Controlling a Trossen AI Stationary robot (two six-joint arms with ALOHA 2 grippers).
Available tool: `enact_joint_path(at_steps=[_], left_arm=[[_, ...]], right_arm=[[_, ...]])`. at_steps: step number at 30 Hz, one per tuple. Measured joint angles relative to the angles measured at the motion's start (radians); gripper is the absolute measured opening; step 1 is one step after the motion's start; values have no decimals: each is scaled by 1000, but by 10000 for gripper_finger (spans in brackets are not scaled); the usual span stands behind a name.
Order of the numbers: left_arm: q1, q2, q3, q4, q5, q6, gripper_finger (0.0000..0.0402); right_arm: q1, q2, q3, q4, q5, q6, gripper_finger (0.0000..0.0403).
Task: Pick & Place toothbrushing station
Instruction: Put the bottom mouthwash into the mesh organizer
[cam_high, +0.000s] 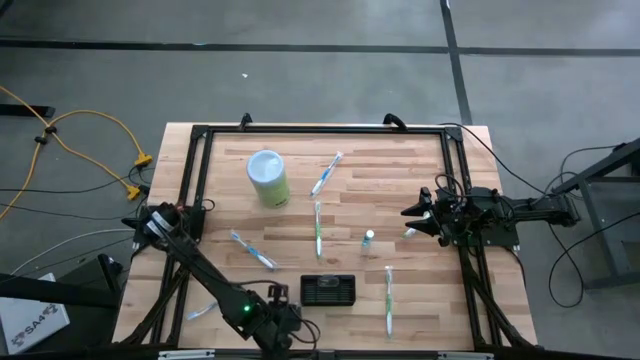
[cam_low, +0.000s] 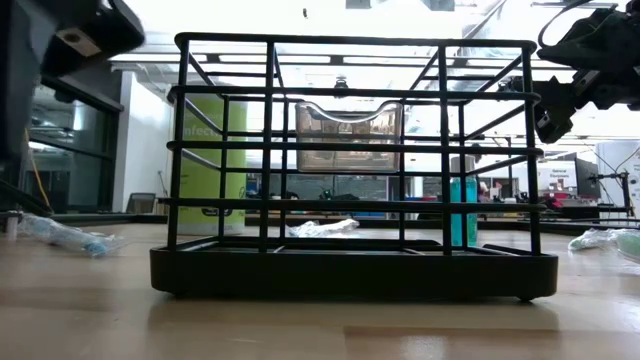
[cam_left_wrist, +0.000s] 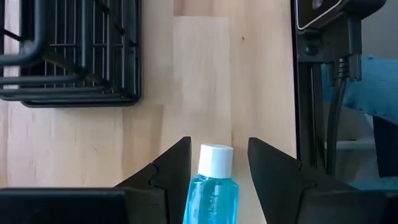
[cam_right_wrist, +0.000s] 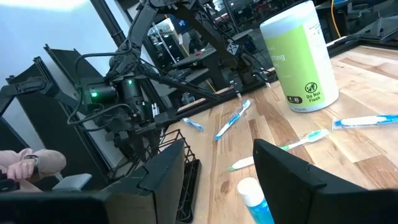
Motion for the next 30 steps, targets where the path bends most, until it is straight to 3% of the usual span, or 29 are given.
enact_joint_path(at_steps=[19,30], left_arm=[[-16,34,-1,-2,-36,-46,154],[-10,75,-3,-1,28,-64,154]], right_arm=[[0,0,0,0,0,0,184],[0,0,0,0,0,0,184]])
